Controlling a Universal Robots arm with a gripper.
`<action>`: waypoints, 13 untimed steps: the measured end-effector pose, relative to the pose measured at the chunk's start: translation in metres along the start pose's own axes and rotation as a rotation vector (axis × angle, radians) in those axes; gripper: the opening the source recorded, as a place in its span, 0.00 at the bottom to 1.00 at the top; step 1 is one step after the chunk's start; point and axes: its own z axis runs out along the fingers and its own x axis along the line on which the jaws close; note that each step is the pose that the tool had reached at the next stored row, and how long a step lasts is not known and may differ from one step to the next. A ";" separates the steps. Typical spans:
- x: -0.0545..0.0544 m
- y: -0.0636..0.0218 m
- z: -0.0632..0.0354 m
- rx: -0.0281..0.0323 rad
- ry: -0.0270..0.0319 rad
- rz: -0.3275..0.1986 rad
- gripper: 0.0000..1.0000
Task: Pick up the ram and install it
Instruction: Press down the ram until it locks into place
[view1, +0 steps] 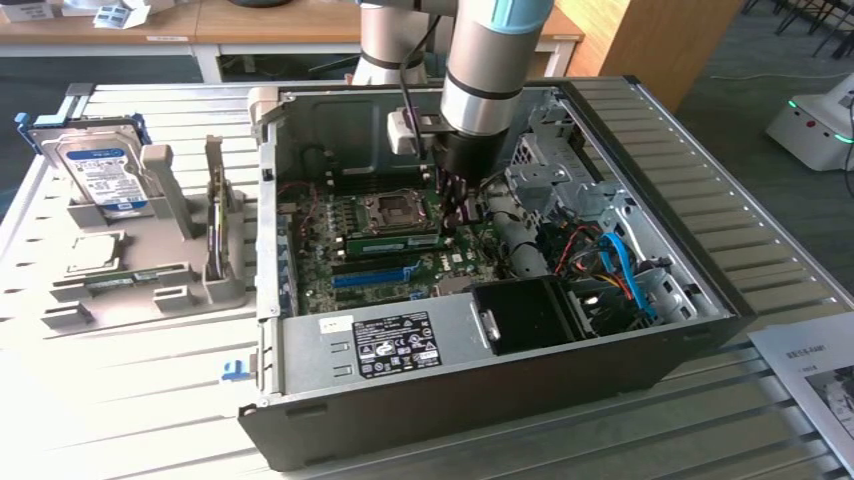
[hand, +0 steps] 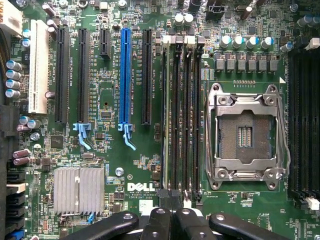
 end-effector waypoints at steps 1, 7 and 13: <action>0.000 0.0000 -0.0006 0.0001 -0.0007 0.000 0.10; 0.000 0.0003 -0.0091 0.0000 0.0001 0.000 0.10; 0.000 0.0004 -0.0120 0.0000 0.0000 0.000 0.10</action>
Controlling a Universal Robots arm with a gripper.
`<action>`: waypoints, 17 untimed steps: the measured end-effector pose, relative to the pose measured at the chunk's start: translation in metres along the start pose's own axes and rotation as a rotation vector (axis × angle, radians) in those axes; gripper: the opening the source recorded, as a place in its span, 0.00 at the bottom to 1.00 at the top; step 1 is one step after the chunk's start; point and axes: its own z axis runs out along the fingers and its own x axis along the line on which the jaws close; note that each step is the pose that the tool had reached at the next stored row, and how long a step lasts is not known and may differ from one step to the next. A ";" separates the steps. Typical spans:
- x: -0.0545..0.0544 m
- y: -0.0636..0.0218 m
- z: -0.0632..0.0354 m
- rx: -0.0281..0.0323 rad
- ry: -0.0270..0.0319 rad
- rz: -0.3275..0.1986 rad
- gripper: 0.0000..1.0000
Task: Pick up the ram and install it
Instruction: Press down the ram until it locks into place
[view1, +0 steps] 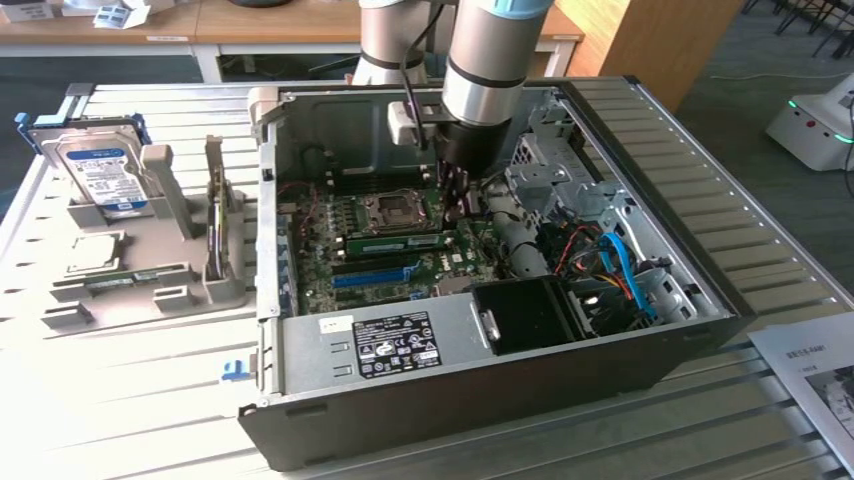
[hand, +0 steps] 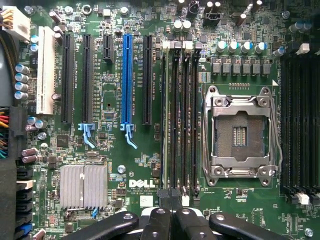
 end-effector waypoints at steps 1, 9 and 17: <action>0.000 0.0000 0.0000 0.0000 0.0000 0.000 0.10; 0.000 0.0142 0.0004 0.0034 0.0001 0.000 0.10; 0.000 0.0340 0.0010 0.0138 0.0000 0.000 0.10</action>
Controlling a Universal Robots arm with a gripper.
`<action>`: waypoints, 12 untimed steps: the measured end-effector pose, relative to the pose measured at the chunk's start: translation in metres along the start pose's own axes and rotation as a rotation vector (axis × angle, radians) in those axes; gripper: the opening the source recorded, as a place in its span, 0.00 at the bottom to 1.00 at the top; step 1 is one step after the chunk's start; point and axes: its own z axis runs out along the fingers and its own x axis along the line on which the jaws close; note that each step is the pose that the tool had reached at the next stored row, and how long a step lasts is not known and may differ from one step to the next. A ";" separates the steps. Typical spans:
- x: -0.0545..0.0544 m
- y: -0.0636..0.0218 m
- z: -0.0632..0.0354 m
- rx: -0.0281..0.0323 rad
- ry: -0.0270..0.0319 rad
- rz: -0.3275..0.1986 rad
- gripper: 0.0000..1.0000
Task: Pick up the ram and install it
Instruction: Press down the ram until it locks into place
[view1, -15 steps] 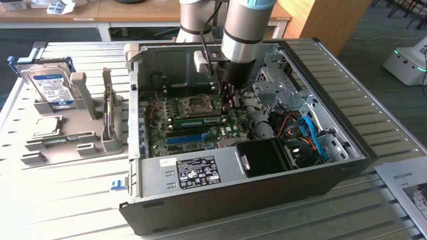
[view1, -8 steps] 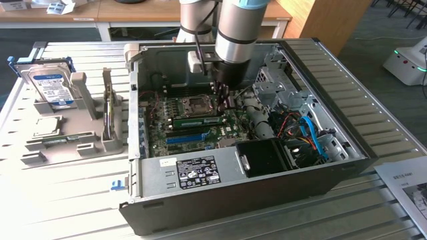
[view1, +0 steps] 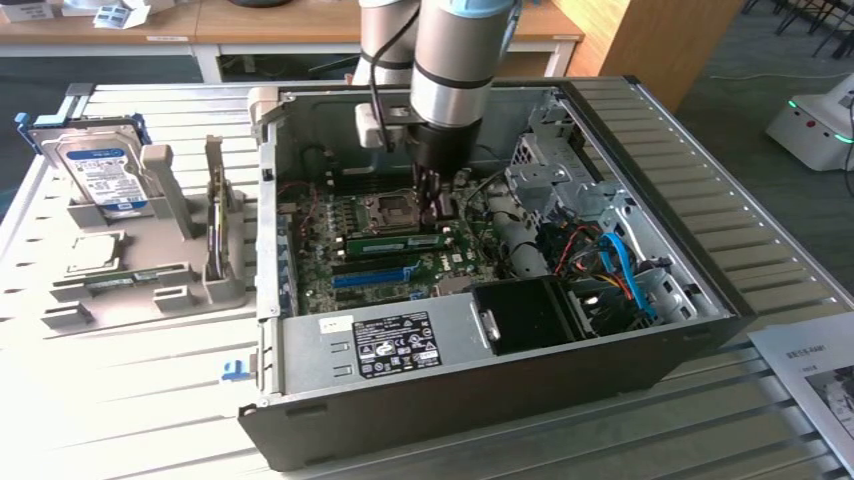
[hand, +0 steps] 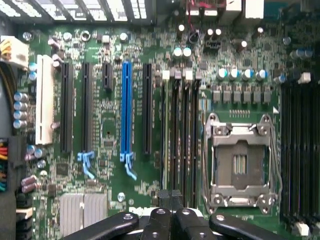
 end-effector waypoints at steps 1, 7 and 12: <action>0.000 0.0023 0.0001 0.0012 -0.0001 0.000 0.10; 0.000 0.0177 0.0003 0.0117 -0.0002 0.000 0.10; 0.000 0.0288 0.0005 0.0189 -0.0002 0.000 0.10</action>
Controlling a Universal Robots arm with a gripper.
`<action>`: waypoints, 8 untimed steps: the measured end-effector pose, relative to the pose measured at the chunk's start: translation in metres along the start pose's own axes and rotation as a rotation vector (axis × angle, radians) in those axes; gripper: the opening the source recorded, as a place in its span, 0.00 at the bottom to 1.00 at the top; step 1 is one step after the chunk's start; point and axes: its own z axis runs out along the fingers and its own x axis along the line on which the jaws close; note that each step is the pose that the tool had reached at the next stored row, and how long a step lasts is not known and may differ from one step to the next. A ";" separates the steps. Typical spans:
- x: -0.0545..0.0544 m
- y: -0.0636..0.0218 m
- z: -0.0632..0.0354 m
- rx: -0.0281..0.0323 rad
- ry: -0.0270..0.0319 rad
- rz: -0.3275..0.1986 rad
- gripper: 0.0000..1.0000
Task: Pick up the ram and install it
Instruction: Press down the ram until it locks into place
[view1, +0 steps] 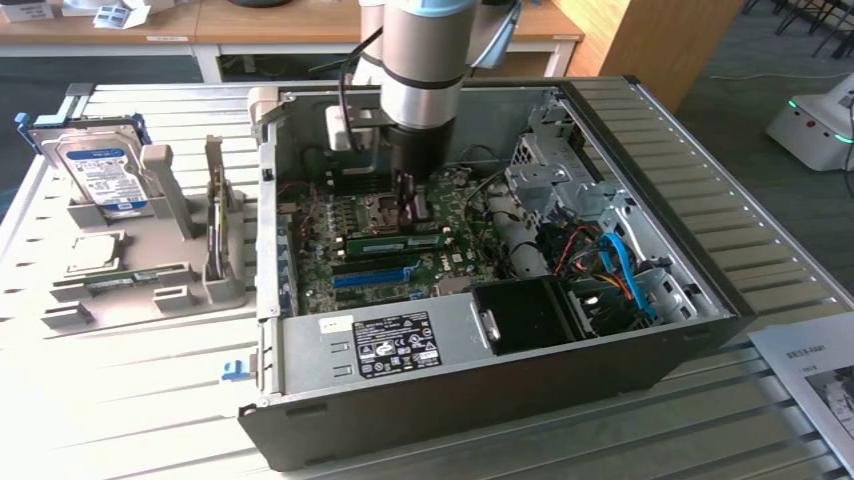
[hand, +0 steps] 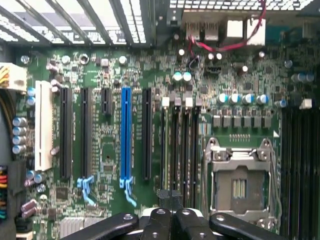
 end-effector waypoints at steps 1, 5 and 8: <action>0.000 0.0019 0.0000 0.0012 0.0000 0.000 0.10; 0.000 0.0096 0.0000 0.0060 -0.0002 0.000 0.10; 0.000 0.0154 0.0000 0.0095 -0.0002 0.000 0.10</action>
